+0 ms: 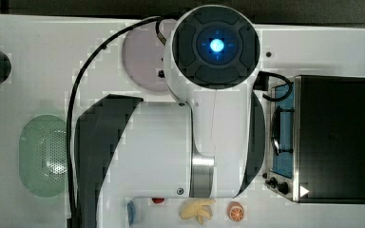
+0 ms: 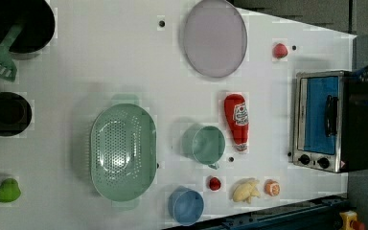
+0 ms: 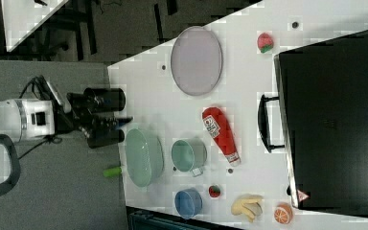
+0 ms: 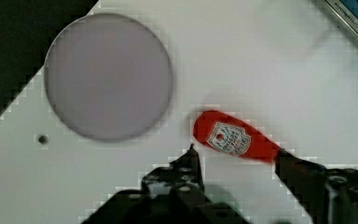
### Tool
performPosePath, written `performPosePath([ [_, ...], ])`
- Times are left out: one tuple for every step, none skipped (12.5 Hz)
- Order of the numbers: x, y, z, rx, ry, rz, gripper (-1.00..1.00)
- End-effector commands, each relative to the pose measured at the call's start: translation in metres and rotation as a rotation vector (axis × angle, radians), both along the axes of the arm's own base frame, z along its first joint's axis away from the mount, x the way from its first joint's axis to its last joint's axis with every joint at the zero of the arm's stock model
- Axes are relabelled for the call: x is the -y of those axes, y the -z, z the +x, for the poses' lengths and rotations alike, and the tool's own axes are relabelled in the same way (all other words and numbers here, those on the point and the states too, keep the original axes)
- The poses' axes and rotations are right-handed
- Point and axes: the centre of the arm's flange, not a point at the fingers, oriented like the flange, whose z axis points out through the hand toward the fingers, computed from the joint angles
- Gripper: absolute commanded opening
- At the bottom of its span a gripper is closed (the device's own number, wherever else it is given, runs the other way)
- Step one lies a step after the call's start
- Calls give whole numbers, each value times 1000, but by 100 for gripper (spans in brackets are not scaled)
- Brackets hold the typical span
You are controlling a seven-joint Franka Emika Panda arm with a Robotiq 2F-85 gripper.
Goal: Pick Ketchup from the table and place it in strainer.
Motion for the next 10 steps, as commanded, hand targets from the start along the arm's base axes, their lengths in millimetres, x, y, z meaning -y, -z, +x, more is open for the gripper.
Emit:
performPosePath([
  [26, -56, -51, -40, 67, 26, 58],
  [26, -55, -50, -42, 67, 26, 80],
  [26, -52, -48, -41, 59, 26, 99],
  [25, -45, -45, -44, 42, 27, 100],
  [23, -35, -42, -54, 11, 28, 100],
  [22, -22, -38, -65, -47, 32, 100],
  [21, -8, -34, -72, -134, 37, 100],
  [20, 7, -29, -74, -236, 43, 100],
  [20, 24, -25, -77, -340, 50, 100],
  [20, 42, -21, -81, -444, 59, 100],
])
